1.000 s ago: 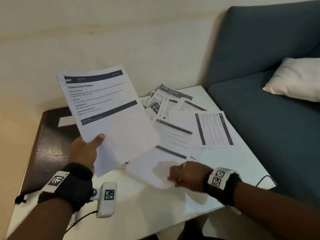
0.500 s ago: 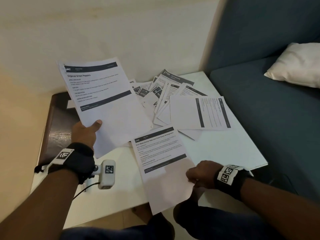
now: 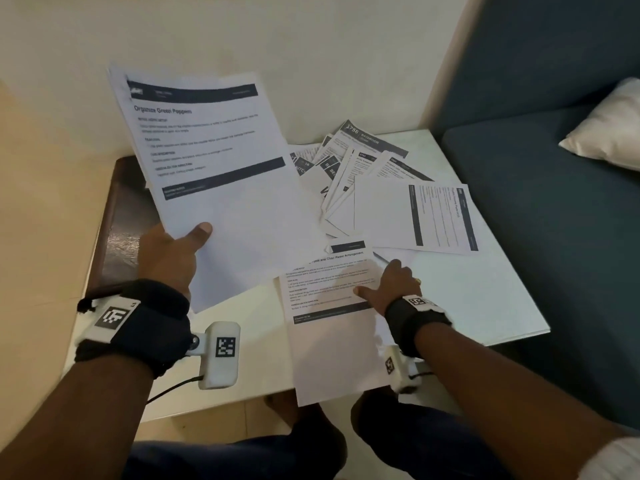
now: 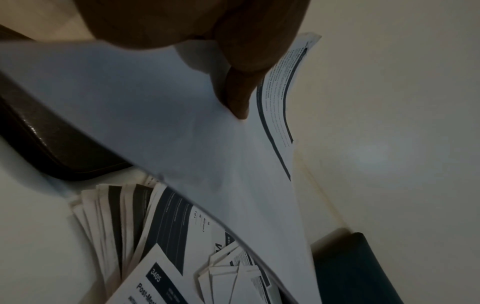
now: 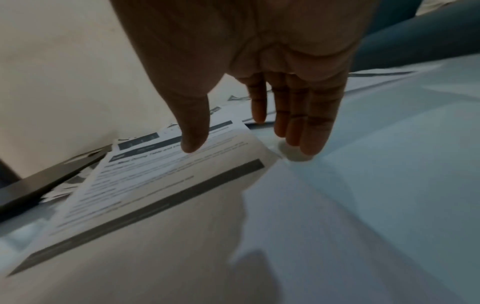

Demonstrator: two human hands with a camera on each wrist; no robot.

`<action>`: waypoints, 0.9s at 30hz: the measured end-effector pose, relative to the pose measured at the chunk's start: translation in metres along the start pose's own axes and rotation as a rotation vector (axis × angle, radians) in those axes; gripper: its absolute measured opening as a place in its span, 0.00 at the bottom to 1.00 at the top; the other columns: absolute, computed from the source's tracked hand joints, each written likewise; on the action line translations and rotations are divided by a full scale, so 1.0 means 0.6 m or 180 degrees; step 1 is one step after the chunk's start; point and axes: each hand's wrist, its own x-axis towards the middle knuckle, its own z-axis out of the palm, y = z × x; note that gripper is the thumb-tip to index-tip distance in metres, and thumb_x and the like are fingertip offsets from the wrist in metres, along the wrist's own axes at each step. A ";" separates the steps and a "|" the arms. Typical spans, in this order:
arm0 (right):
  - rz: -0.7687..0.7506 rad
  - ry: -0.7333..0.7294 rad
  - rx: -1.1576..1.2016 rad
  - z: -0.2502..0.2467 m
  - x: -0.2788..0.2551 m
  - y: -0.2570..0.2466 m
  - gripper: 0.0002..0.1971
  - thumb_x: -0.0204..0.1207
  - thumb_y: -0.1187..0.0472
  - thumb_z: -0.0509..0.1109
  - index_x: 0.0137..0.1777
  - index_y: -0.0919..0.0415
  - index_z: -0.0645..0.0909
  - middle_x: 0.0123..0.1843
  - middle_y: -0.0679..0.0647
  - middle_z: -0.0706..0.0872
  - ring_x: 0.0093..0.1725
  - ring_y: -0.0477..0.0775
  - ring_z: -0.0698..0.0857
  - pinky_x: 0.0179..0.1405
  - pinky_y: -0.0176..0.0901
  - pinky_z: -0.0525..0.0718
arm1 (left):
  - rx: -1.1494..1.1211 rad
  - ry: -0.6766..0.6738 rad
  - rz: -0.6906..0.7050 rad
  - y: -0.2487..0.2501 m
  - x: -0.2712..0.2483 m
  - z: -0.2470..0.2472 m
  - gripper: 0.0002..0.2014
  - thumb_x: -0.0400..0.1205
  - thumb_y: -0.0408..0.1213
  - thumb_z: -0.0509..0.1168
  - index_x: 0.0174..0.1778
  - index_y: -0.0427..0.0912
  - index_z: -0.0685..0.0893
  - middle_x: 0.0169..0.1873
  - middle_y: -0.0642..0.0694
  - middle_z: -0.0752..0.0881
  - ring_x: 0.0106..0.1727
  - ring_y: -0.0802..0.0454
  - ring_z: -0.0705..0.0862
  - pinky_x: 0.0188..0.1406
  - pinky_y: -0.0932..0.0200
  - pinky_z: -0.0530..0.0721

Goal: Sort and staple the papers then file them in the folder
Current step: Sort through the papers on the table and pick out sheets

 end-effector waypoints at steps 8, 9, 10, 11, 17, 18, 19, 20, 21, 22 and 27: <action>0.0515 -0.0231 -0.0019 0.030 0.046 -0.039 0.50 0.62 0.41 0.83 0.75 0.64 0.60 0.72 0.63 0.72 0.71 0.67 0.74 0.68 0.58 0.76 | 0.0118 0.0036 -0.0195 -0.023 0.049 -0.021 0.17 0.83 0.39 0.70 0.68 0.44 0.79 0.60 0.49 0.83 0.60 0.43 0.79 0.61 0.49 0.75; 0.0546 -0.0229 -0.0087 0.030 0.049 -0.039 0.50 0.61 0.39 0.83 0.74 0.64 0.61 0.72 0.63 0.73 0.71 0.66 0.74 0.67 0.56 0.76 | 0.0105 0.0029 -0.0211 -0.024 0.052 -0.023 0.17 0.83 0.39 0.70 0.68 0.44 0.80 0.59 0.49 0.83 0.60 0.42 0.79 0.61 0.48 0.75; 0.0574 -0.0212 -0.0164 0.029 0.050 -0.038 0.50 0.61 0.38 0.82 0.74 0.63 0.62 0.71 0.62 0.73 0.70 0.65 0.75 0.67 0.55 0.76 | 0.0104 0.0021 -0.0219 -0.026 0.054 -0.024 0.17 0.83 0.39 0.70 0.67 0.44 0.80 0.59 0.49 0.83 0.60 0.43 0.79 0.61 0.48 0.75; 0.0610 -0.0191 -0.0203 0.029 0.050 -0.037 0.50 0.60 0.37 0.82 0.73 0.63 0.62 0.70 0.62 0.72 0.70 0.64 0.74 0.65 0.55 0.76 | 0.0105 0.0017 -0.0214 -0.027 0.055 -0.024 0.17 0.83 0.38 0.70 0.67 0.44 0.80 0.58 0.49 0.83 0.59 0.43 0.79 0.61 0.49 0.74; 0.0629 -0.0062 0.0331 0.027 0.043 -0.044 0.44 0.63 0.49 0.85 0.71 0.56 0.60 0.66 0.62 0.70 0.67 0.68 0.75 0.59 0.59 0.81 | 0.0134 -0.0039 -0.0199 -0.031 0.055 -0.023 0.14 0.84 0.38 0.68 0.65 0.44 0.80 0.57 0.49 0.82 0.56 0.44 0.78 0.58 0.51 0.73; 0.0633 -0.0077 0.0413 0.027 0.042 -0.044 0.44 0.63 0.50 0.85 0.71 0.56 0.59 0.65 0.63 0.71 0.66 0.68 0.76 0.59 0.59 0.81 | 0.0137 -0.0055 -0.0182 -0.031 0.055 -0.022 0.14 0.84 0.38 0.68 0.66 0.43 0.79 0.57 0.49 0.82 0.56 0.45 0.78 0.58 0.52 0.73; 0.0647 -0.0103 0.0449 0.027 0.043 -0.044 0.44 0.63 0.50 0.85 0.71 0.56 0.59 0.65 0.63 0.71 0.66 0.68 0.77 0.58 0.58 0.81 | 0.0141 -0.0062 -0.0157 -0.031 0.057 -0.020 0.15 0.84 0.38 0.68 0.67 0.43 0.79 0.57 0.49 0.82 0.56 0.45 0.78 0.58 0.52 0.73; 0.0668 -0.0128 0.0431 0.027 0.043 -0.043 0.44 0.63 0.50 0.85 0.71 0.56 0.59 0.65 0.62 0.72 0.65 0.67 0.77 0.58 0.57 0.81 | 0.0141 -0.0065 -0.0132 -0.032 0.058 -0.019 0.16 0.84 0.38 0.68 0.68 0.42 0.79 0.58 0.49 0.82 0.56 0.45 0.78 0.58 0.51 0.73; 0.0683 -0.0133 0.0397 0.027 0.046 -0.042 0.44 0.63 0.49 0.85 0.70 0.57 0.60 0.65 0.62 0.73 0.65 0.67 0.77 0.59 0.57 0.81 | 0.0127 -0.0079 -0.0115 -0.033 0.060 -0.018 0.17 0.84 0.38 0.68 0.69 0.41 0.79 0.58 0.49 0.82 0.56 0.45 0.78 0.58 0.51 0.73; 0.0682 -0.0133 0.0374 0.027 0.049 -0.040 0.43 0.63 0.48 0.84 0.69 0.57 0.61 0.64 0.61 0.75 0.65 0.66 0.78 0.59 0.56 0.81 | 0.0128 -0.0100 -0.0112 -0.035 0.061 -0.017 0.16 0.84 0.38 0.68 0.68 0.42 0.79 0.57 0.49 0.82 0.55 0.45 0.78 0.58 0.51 0.73; 0.0516 -0.0131 0.0158 0.034 0.050 -0.034 0.24 0.68 0.45 0.77 0.58 0.55 0.76 0.59 0.56 0.83 0.59 0.62 0.82 0.50 0.50 0.78 | 0.0111 -0.0230 -0.0163 -0.047 0.067 -0.016 0.08 0.83 0.37 0.69 0.58 0.47 0.81 0.54 0.48 0.85 0.57 0.42 0.81 0.60 0.45 0.77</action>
